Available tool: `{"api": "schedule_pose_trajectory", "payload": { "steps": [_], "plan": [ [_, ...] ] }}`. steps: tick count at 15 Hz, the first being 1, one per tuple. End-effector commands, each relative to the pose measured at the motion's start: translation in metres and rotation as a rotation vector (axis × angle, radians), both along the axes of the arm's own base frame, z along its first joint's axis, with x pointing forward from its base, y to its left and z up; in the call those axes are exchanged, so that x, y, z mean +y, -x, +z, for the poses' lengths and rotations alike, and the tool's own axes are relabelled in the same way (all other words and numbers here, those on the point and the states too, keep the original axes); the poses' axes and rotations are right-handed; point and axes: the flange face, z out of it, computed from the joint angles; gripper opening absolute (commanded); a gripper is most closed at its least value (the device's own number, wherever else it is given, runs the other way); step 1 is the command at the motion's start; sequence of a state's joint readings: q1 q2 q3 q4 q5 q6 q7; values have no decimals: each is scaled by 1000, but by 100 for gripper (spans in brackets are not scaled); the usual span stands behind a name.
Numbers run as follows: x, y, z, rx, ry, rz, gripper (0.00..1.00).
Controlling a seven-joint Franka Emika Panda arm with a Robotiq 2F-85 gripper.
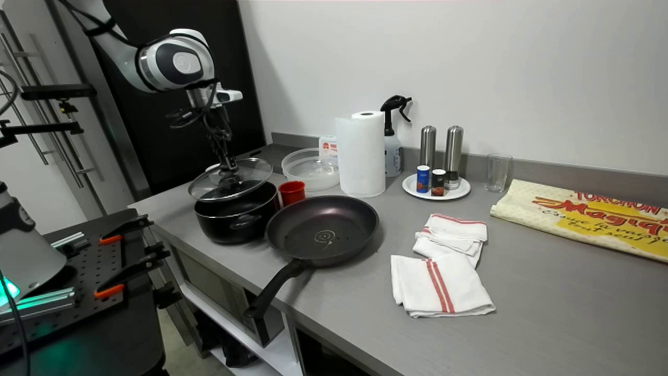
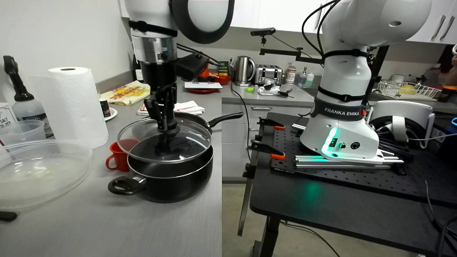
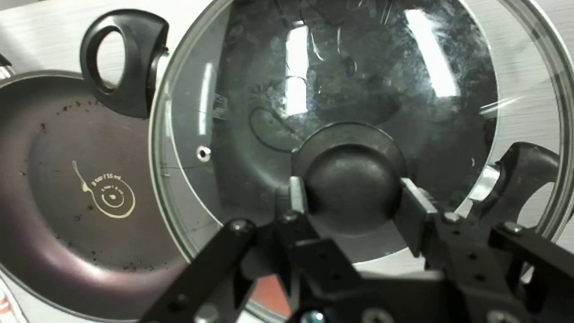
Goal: Remove the lid from the table and put it on the table
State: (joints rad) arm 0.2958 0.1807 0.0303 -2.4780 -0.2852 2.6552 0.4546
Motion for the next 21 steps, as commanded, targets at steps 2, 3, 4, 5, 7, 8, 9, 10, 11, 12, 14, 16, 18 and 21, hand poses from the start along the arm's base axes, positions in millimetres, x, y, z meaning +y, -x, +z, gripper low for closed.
{"api": "schedule_pose_trajectory", "payload": {
  "steps": [2, 3, 4, 5, 7, 8, 9, 10, 11, 12, 14, 16, 18, 21],
  "plan": [
    [3, 5, 22, -54, 1, 9, 25],
    [3, 5, 23, -57, 2, 12, 25],
    [6, 4, 24, -58, 5, 17, 25],
    [7, 3, 24, -58, 7, 21, 25],
    [12, 3, 22, -56, 16, 32, 25],
    [16, 4, 21, -56, 21, 40, 25],
    [19, 4, 21, -57, 25, 47, 25],
    [23, 4, 21, -58, 30, 57, 25],
    [27, 4, 21, -60, 34, 62, 25],
    [33, 5, 21, -61, 38, 72, 25],
    [44, 6, 22, -65, 47, 91, 25],
    [56, 8, 23, -70, 54, 110, 25],
    [70, 10, 24, -75, 63, 130, 25],
    [95, 13, 24, -77, 81, 157, 25]
  ]
}}
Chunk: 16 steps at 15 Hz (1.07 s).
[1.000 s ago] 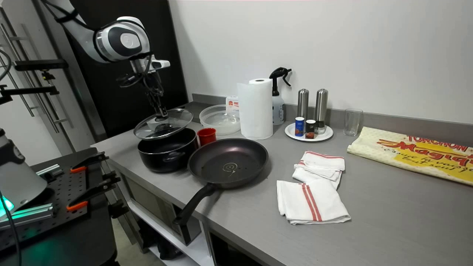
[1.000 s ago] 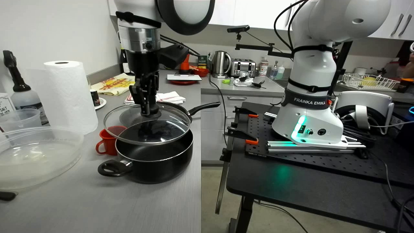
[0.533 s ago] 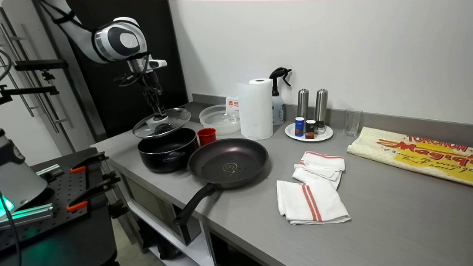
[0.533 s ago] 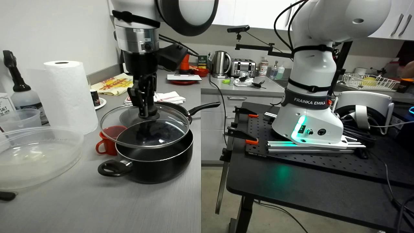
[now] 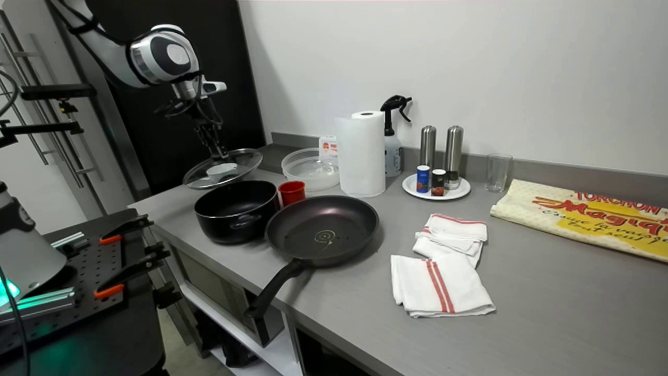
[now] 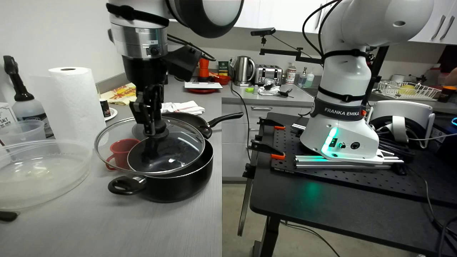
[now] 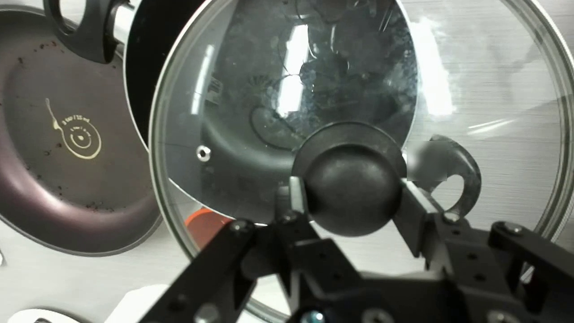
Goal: Remove the lid from the table and put it on the table
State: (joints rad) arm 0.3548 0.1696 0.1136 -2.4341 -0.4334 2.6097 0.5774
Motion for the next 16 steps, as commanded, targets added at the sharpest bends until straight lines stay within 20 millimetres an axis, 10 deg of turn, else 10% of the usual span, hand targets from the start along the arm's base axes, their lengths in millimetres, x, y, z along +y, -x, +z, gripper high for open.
{"api": "schedule_pose_trajectory", "payload": {
  "steps": [1, 16],
  "plan": [
    [34, -3, 7, -20, 36, 23, 25],
    [146, 5, -25, -10, 166, 172, 25]
  ]
}}
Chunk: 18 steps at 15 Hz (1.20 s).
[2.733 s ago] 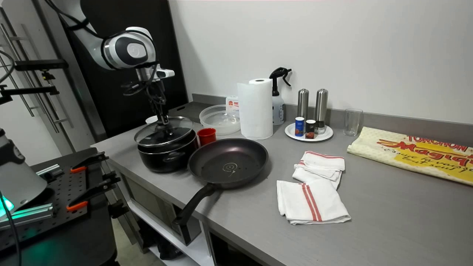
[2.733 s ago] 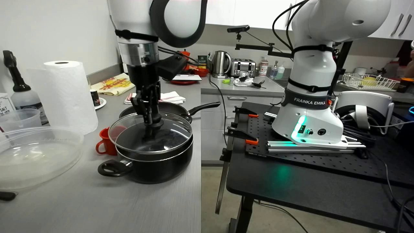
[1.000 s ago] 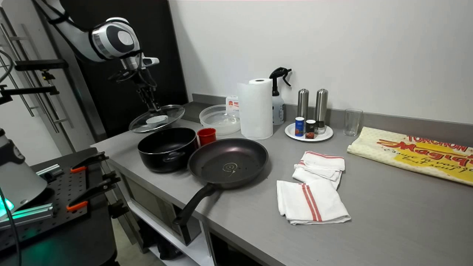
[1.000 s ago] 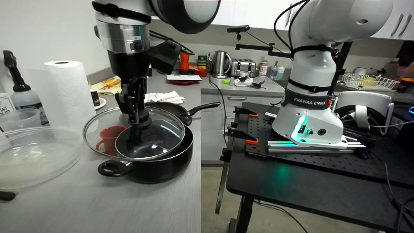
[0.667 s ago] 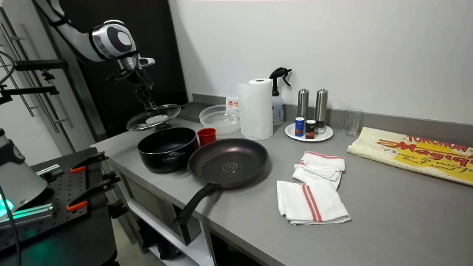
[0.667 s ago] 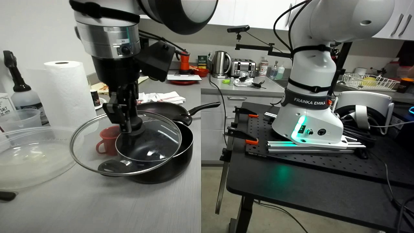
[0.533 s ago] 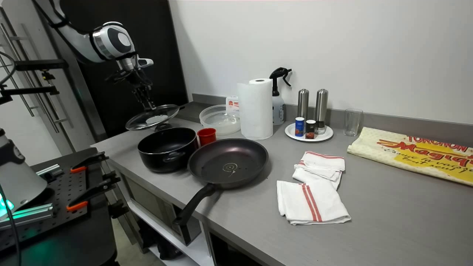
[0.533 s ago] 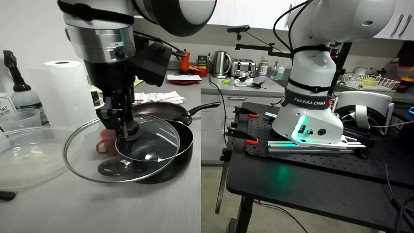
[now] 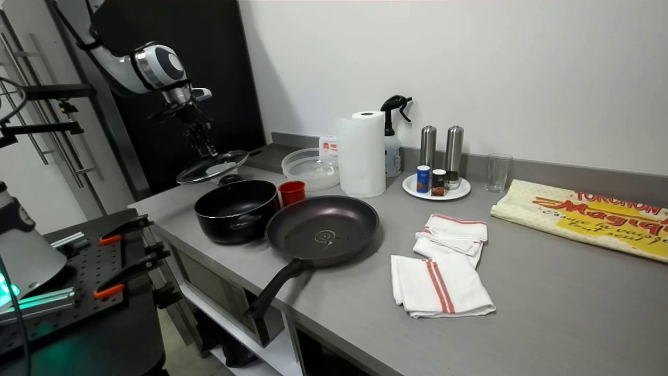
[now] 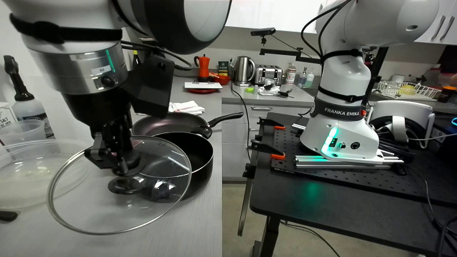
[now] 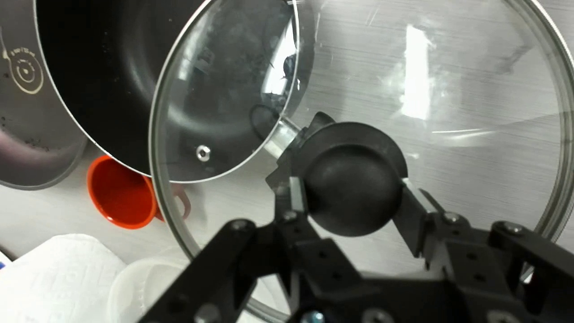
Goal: Remove the lid from the table and put it on the table
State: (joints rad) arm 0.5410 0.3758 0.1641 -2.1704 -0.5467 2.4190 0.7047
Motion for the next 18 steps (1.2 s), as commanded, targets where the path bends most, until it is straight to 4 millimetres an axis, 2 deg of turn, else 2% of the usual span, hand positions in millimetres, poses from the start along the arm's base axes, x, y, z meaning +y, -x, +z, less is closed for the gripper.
{"api": "schedule_pose_trajectory", "payload": {
  "steps": [1, 11, 18],
  "plan": [
    [25, -5, -2, -19, 55, 34, 25],
    [71, 17, -20, -11, 85, 199, 25],
    [86, 32, -26, 16, 82, 294, 25]
  ]
}}
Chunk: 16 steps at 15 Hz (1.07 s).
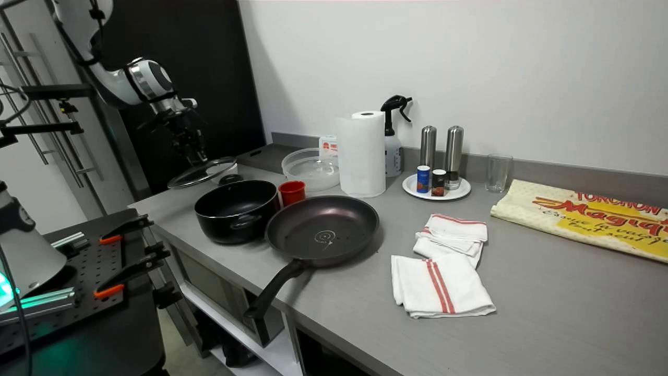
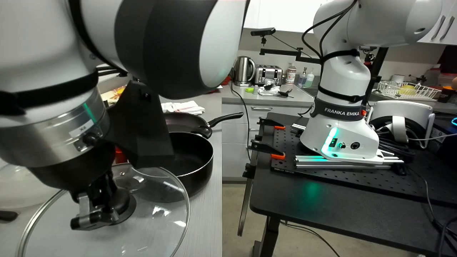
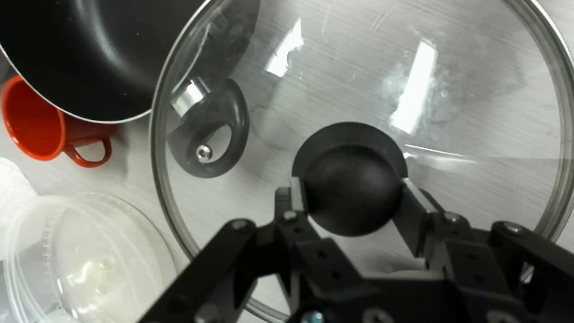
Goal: Remove the lid from the table and put it on the table
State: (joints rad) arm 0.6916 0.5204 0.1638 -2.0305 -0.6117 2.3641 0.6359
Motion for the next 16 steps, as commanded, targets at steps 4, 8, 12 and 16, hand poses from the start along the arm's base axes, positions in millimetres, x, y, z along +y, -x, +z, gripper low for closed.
{"api": "schedule_pose_trajectory", "payload": {
  "steps": [4, 8, 12, 16],
  "plan": [
    [3, 1, 0, 7, 3, 22, 50],
    [3, 1, 0, 7, 4, 26, 50],
    [7, 7, -6, 18, 10, 42, 25],
    [13, 15, -18, 39, 20, 67, 25]
  ]
}}
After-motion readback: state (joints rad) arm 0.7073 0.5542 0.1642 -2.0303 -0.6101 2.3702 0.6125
